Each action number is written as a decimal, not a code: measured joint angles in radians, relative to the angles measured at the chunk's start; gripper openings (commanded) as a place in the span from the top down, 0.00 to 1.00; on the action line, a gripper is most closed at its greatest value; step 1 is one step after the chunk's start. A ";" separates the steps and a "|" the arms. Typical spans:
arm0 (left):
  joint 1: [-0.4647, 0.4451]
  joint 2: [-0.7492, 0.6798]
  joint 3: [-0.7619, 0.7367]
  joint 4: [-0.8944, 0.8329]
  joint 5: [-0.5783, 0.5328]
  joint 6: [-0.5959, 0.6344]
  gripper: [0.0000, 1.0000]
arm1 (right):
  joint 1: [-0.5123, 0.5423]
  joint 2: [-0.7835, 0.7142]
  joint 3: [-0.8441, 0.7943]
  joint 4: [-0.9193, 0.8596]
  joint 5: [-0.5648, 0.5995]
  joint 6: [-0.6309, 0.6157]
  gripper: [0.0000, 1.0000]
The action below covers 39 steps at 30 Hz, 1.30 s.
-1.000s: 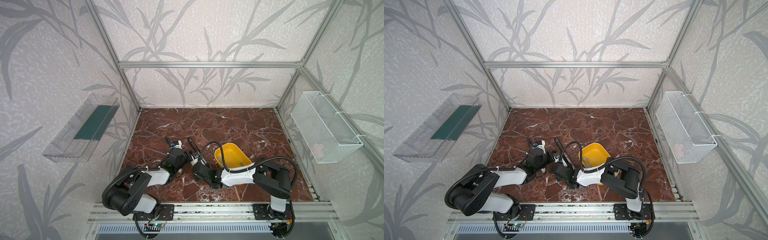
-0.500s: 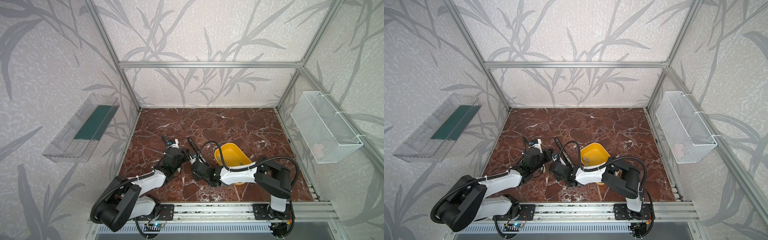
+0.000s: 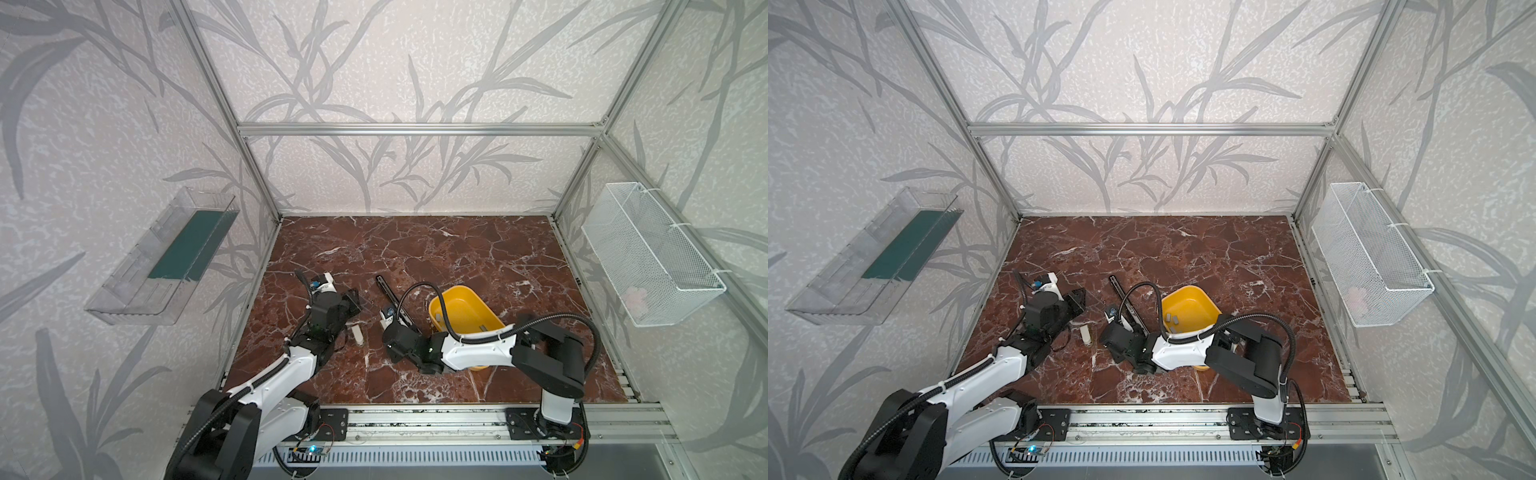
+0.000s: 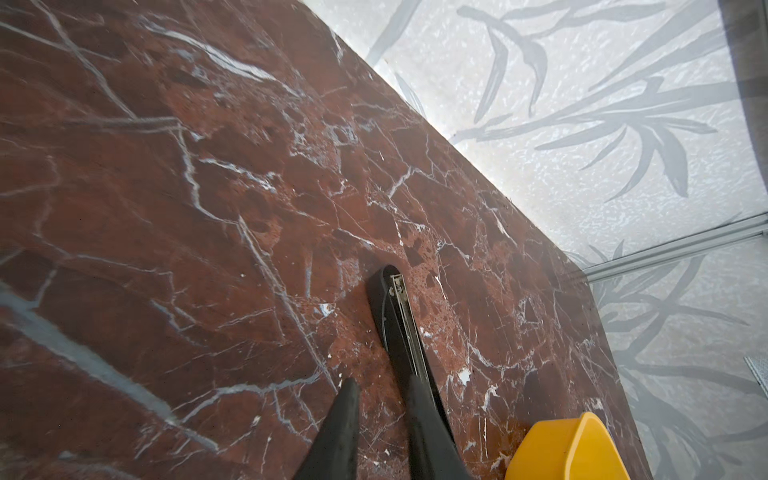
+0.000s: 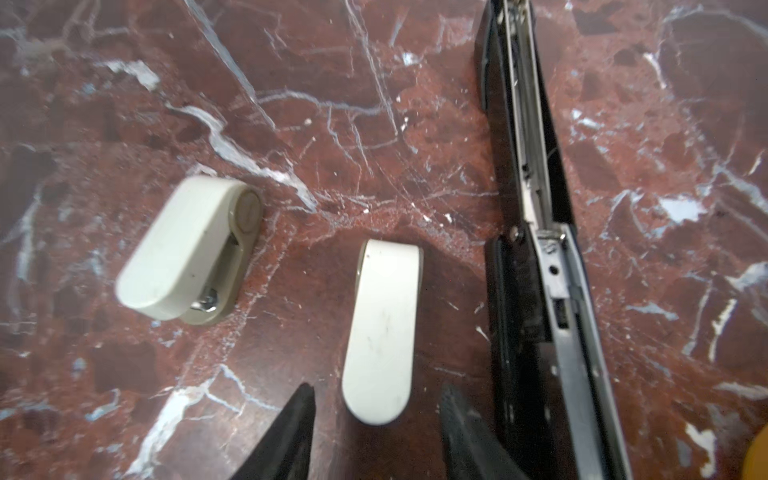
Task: Load the staples into the stapler
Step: 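Raise the right gripper off the beige stapler while the left arm draws back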
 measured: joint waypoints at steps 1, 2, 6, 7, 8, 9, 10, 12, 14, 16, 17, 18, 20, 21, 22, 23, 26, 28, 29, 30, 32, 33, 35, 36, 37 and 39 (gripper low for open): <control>0.001 -0.024 0.000 -0.017 -0.008 0.011 0.74 | 0.000 0.019 0.007 -0.005 0.000 0.003 0.50; 0.002 -0.042 0.000 -0.029 -0.015 0.018 0.73 | 0.000 0.034 0.014 -0.008 0.001 0.006 0.50; 0.002 -0.124 0.000 -0.074 -0.045 0.047 0.71 | 0.000 0.064 0.056 -0.013 0.005 0.016 0.54; 0.002 -0.141 0.000 -0.077 -0.050 0.053 0.71 | 0.000 0.068 0.060 -0.013 0.004 0.018 0.56; 0.002 -0.154 0.000 -0.078 -0.055 0.059 0.71 | 0.000 0.069 0.063 -0.014 0.003 0.020 0.58; 0.002 -0.167 0.000 -0.080 -0.062 0.061 0.71 | 0.000 0.073 0.065 -0.015 0.001 0.021 0.60; 0.002 -0.177 0.000 -0.081 -0.066 0.064 0.71 | 0.000 0.078 0.068 -0.015 0.001 0.022 0.61; 0.002 -0.190 0.000 -0.085 -0.072 0.068 0.71 | 0.000 0.085 0.080 -0.016 -0.001 0.025 0.64; 0.002 -0.196 0.000 -0.087 -0.079 0.071 0.71 | 0.000 0.096 0.093 -0.015 -0.003 0.029 0.66; 0.002 -0.198 0.000 -0.093 -0.085 0.074 0.71 | 0.000 0.108 0.109 -0.015 -0.004 0.033 0.68; 0.002 -0.198 0.000 -0.095 -0.088 0.077 0.71 | 0.000 0.113 0.116 -0.015 -0.005 0.037 0.68; 0.002 -0.198 0.000 -0.096 -0.089 0.079 0.71 | 0.000 0.118 0.124 -0.015 -0.006 0.039 0.69; 0.002 -0.198 0.000 -0.099 -0.089 0.080 0.71 | 0.000 0.127 0.137 -0.015 -0.008 0.043 0.69; 0.002 -0.199 0.000 -0.100 -0.089 0.081 0.71 | 0.000 0.132 0.144 -0.016 -0.009 0.045 0.69; 0.002 -0.200 0.000 -0.101 -0.090 0.082 0.71 | 0.000 0.138 0.153 -0.017 -0.011 0.046 0.69; 0.002 -0.200 0.000 -0.102 -0.090 0.082 0.71 | 0.000 0.143 0.160 -0.017 -0.011 0.047 0.69; 0.002 -0.203 -0.001 -0.104 -0.092 0.085 0.71 | 0.000 0.159 0.183 -0.020 -0.016 0.050 0.69; 0.002 -0.206 -0.001 -0.106 -0.093 0.086 0.70 | 0.001 0.166 0.193 -0.019 -0.019 0.051 0.68; 0.002 -0.206 -0.001 -0.106 -0.093 0.086 0.70 | 0.002 0.166 0.193 -0.019 -0.019 0.051 0.68; 0.002 -0.206 -0.001 -0.106 -0.093 0.086 0.70 | 0.002 0.166 0.193 -0.019 -0.019 0.051 0.68; 0.002 -0.206 -0.001 -0.106 -0.093 0.086 0.70 | 0.003 0.166 0.193 -0.019 -0.019 0.053 0.66; 0.002 -0.206 -0.001 -0.106 -0.093 0.086 0.70 | 0.003 0.166 0.193 -0.019 -0.020 0.055 0.65; 0.002 -0.206 -0.001 -0.106 -0.093 0.088 0.70 | 0.007 0.166 0.193 -0.018 -0.020 0.056 0.62; 0.002 -0.206 -0.001 -0.106 -0.093 0.088 0.70 | 0.010 0.166 0.193 -0.018 -0.020 0.057 0.61; 0.002 -0.206 -0.001 -0.106 -0.094 0.089 0.70 | 0.013 0.166 0.193 -0.018 -0.020 0.057 0.60; 0.002 -0.206 -0.001 -0.106 -0.096 0.089 0.70 | 0.016 0.166 0.193 -0.018 -0.020 0.057 0.58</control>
